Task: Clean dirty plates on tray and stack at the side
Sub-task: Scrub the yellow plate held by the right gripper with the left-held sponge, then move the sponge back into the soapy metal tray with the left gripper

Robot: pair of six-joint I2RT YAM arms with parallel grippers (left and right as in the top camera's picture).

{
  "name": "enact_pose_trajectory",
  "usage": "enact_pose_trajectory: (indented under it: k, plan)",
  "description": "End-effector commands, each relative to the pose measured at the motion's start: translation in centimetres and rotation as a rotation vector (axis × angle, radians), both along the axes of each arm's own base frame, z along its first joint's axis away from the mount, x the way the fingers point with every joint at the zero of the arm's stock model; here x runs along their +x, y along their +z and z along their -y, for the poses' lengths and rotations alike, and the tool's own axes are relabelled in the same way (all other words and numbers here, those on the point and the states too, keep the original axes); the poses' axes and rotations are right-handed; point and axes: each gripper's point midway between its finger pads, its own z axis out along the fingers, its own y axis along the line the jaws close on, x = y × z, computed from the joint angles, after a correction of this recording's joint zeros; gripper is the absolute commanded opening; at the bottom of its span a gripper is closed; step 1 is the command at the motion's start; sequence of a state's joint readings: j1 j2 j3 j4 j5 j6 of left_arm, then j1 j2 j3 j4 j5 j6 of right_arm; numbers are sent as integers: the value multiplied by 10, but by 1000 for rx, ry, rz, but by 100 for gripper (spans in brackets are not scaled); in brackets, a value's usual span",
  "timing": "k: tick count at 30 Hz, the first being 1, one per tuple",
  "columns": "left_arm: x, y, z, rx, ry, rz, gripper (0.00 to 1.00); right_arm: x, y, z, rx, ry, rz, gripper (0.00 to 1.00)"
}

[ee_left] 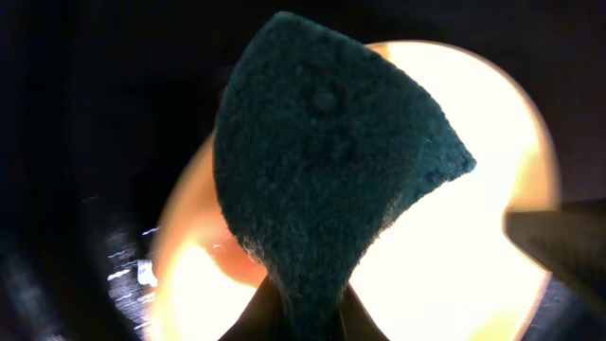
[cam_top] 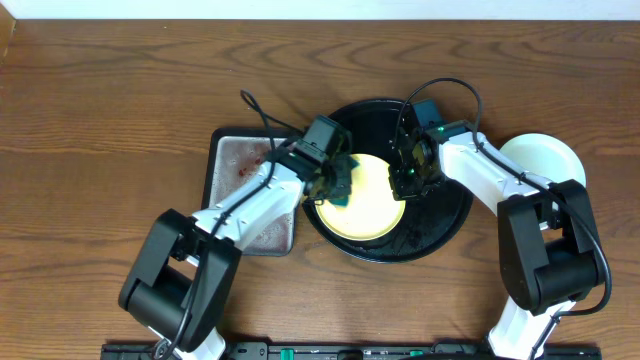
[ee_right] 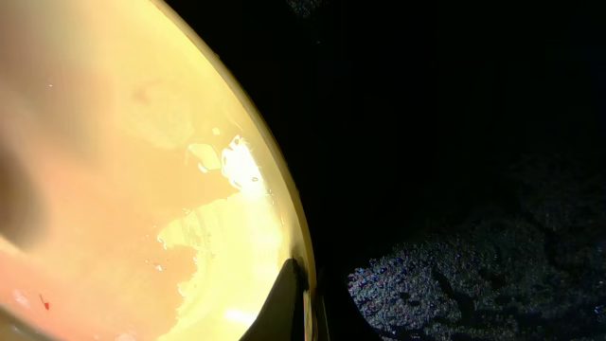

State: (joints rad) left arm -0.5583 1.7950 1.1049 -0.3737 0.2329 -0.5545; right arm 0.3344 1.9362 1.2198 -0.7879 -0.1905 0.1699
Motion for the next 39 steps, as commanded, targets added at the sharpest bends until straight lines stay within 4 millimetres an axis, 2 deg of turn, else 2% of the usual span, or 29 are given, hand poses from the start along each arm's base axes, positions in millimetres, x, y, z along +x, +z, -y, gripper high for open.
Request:
enact_pose_trajectory:
  k: [1, 6, 10, 12, 15, 21, 24, 29, 33, 36, 39]
  plan:
    - [-13, 3, 24, -26, -73, 15, 8, -22, -20, -1, -33, 56, -69, 1]
    - [-19, -6, 47, -31, -83, 33, 8, -22, -20, -1, -32, 56, -68, 1]
    - [-24, -19, 50, -13, -91, 13, 8, -23, -20, -1, -33, 56, -71, 1]
    - [-22, -26, 41, 25, -72, 7, 8, -23, -20, -1, -34, 56, -71, 1]
    - [-15, -34, 17, 135, -20, 25, 8, -23, -20, -1, -33, 56, -71, 1]
    - [-9, -35, -10, 211, -38, 28, 8, -23, -20, -1, -33, 56, -71, 1]
    - [-2, -22, -18, 206, -42, 56, 8, -23, -20, -1, -34, 57, -71, 1]
    - [5, 22, -29, 175, -41, 138, 8, -20, -20, -2, -30, 33, -61, 1]
    - [6, 51, -54, 167, 8, 161, 8, -13, -20, -4, -21, -10, -44, 1]
    - [7, 60, -80, 178, 70, 143, 8, -11, -20, -5, -17, -16, -36, 2]
    - [7, 56, -106, 196, 99, 99, 8, -11, -20, -5, -17, -17, -35, 1]
